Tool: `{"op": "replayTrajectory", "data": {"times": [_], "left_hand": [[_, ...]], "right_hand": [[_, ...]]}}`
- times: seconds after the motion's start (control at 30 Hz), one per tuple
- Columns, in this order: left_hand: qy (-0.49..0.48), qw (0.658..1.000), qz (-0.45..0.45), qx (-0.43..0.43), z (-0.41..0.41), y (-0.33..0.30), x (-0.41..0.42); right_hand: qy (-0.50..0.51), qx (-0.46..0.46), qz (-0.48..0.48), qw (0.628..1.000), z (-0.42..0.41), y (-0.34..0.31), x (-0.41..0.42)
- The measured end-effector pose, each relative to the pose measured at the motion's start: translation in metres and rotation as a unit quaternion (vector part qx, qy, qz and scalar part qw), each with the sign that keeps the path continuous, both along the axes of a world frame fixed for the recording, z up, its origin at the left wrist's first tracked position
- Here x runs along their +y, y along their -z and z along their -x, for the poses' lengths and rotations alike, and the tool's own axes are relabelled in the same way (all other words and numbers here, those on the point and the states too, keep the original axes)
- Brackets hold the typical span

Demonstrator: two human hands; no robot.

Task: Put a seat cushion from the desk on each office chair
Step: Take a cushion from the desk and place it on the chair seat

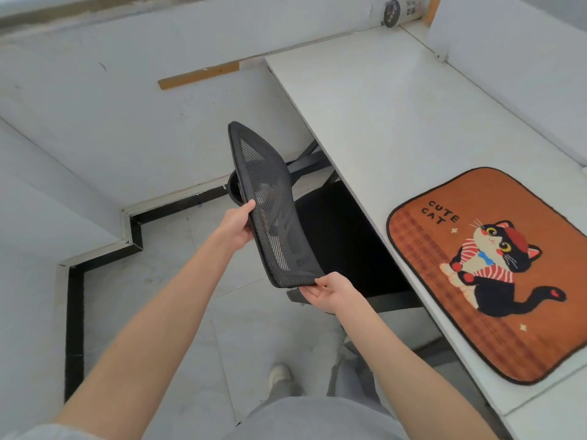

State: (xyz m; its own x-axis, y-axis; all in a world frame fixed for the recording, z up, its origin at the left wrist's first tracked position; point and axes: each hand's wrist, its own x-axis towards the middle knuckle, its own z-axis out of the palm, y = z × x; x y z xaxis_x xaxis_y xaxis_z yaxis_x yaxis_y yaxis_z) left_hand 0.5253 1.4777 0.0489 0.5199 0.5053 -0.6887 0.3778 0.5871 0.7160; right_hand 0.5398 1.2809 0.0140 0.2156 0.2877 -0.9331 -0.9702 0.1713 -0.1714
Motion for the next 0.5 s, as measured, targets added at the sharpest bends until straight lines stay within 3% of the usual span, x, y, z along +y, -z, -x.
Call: {"op": "replayTrajectory", "data": {"times": [0.5], "left_hand": [[-0.051,0.998,-0.042,0.011,0.129,0.003,0.089]], "right_hand": [[-0.074,0.001,-0.024,0.997,0.113,0.001,0.089]]}}
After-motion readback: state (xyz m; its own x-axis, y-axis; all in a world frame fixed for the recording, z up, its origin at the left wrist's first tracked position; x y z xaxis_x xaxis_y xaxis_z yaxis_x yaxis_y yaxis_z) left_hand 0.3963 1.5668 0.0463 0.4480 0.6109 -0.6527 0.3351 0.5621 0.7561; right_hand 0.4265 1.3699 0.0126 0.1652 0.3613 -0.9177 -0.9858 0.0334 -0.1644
